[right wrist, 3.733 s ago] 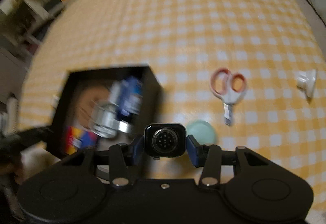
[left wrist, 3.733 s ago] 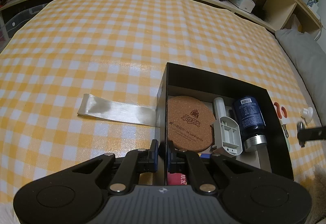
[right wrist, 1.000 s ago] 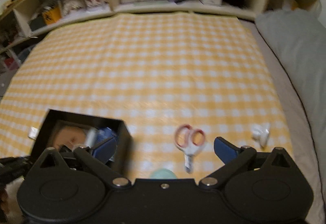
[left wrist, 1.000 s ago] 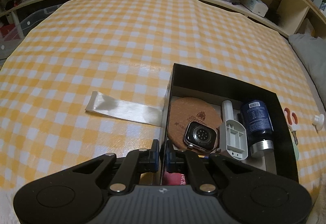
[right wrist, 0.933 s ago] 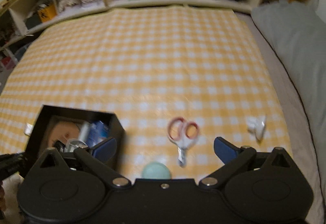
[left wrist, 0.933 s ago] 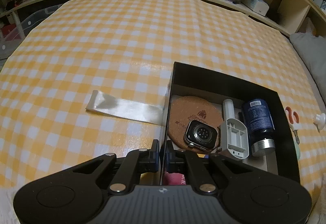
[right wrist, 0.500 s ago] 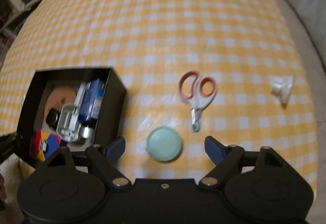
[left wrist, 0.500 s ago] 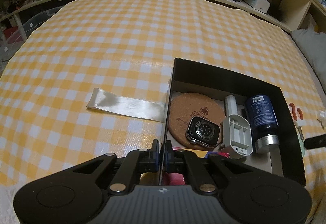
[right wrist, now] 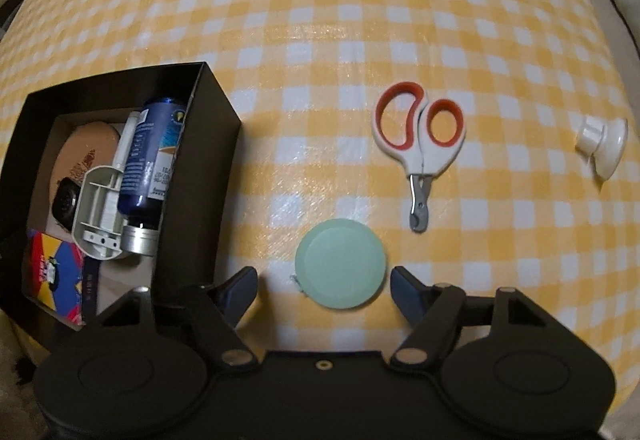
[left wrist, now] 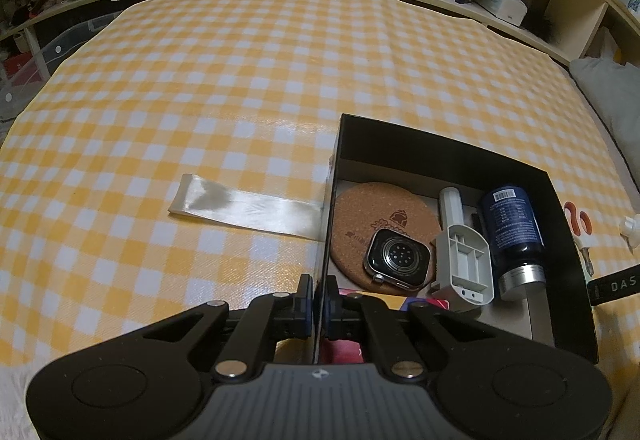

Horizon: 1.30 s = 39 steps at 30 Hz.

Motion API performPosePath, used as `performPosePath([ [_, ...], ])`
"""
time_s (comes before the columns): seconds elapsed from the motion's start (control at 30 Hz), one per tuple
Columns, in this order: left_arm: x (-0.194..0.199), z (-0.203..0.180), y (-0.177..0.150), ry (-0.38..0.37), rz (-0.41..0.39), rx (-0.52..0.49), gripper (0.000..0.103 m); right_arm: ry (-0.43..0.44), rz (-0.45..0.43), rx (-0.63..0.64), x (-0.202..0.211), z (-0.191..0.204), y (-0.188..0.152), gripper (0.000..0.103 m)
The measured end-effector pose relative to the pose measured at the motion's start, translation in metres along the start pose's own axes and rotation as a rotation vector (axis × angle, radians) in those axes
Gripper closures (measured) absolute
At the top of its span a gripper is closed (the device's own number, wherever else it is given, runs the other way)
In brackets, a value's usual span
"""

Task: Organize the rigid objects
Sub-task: 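Move the right gripper to the mint-green round case and grasp it, then lower the mint-green case into the black box and open the right gripper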

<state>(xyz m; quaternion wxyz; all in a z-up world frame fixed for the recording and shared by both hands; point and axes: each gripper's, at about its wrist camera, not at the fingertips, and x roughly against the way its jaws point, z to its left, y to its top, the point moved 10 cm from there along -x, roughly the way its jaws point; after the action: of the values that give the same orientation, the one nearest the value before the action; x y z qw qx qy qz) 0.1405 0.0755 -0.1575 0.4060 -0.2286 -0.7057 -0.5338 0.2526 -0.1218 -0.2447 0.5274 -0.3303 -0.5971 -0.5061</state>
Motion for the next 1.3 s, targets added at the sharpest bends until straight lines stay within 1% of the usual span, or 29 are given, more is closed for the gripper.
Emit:
performPosePath([
  [0.03,0.0,0.0,0.0,-0.002,0.001,0.002,0.098,-0.006,-0.001,0.009,0.0,-0.001,0.0,0.035],
  [0.1,0.0,0.0,0.0,-0.004,0.003,0.004,0.098,-0.013,0.005,0.015,0.0,-0.003,0.0,0.044],
  [0.13,0.0,0.0,0.0,-0.004,0.002,0.005,0.098,-0.022,0.01,0.021,-0.002,-0.004,-0.001,0.045],
  [0.2,0.0,0.0,0.0,-0.005,0.001,0.005,0.098,-0.036,0.006,0.05,-0.003,-0.005,-0.001,0.051],
  [0.3,0.0,0.0,0.001,-0.01,0.002,0.008,0.098,-0.026,-0.006,0.063,-0.006,0.003,0.002,0.051],
  [0.43,0.001,-0.001,0.002,-0.008,-0.006,0.003,0.097,-0.004,-0.061,0.06,0.01,0.007,0.01,0.052],
  [0.6,0.009,-0.005,0.011,-0.006,-0.058,-0.019,0.097,0.025,-0.151,0.03,0.032,0.009,0.019,0.052],
  [0.7,0.009,-0.005,0.012,-0.01,-0.059,-0.02,0.098,0.078,-0.21,0.004,0.054,0.01,0.023,0.052],
  [0.77,0.009,-0.006,0.012,-0.011,-0.06,-0.024,0.099,0.129,-0.246,-0.013,0.066,0.01,0.024,0.052],
  [0.87,0.009,-0.007,0.012,-0.006,-0.062,-0.031,0.099,0.202,-0.276,-0.018,0.083,0.021,0.02,0.052],
  [1.0,0.009,-0.006,0.011,-0.005,-0.064,-0.035,0.099,0.273,-0.267,0.026,0.089,0.045,0.01,0.052],
  [1.13,0.009,-0.006,0.011,-0.008,-0.062,-0.032,0.099,0.307,-0.221,0.086,0.083,0.07,-0.004,0.052],
  [1.2,0.009,-0.005,0.012,-0.009,-0.061,-0.031,0.099,0.332,-0.181,0.123,0.076,0.082,-0.011,0.052],
  [1.3,0.009,-0.005,0.012,-0.011,-0.06,-0.03,0.099,0.322,-0.157,0.174,0.071,0.093,-0.018,0.052],
])
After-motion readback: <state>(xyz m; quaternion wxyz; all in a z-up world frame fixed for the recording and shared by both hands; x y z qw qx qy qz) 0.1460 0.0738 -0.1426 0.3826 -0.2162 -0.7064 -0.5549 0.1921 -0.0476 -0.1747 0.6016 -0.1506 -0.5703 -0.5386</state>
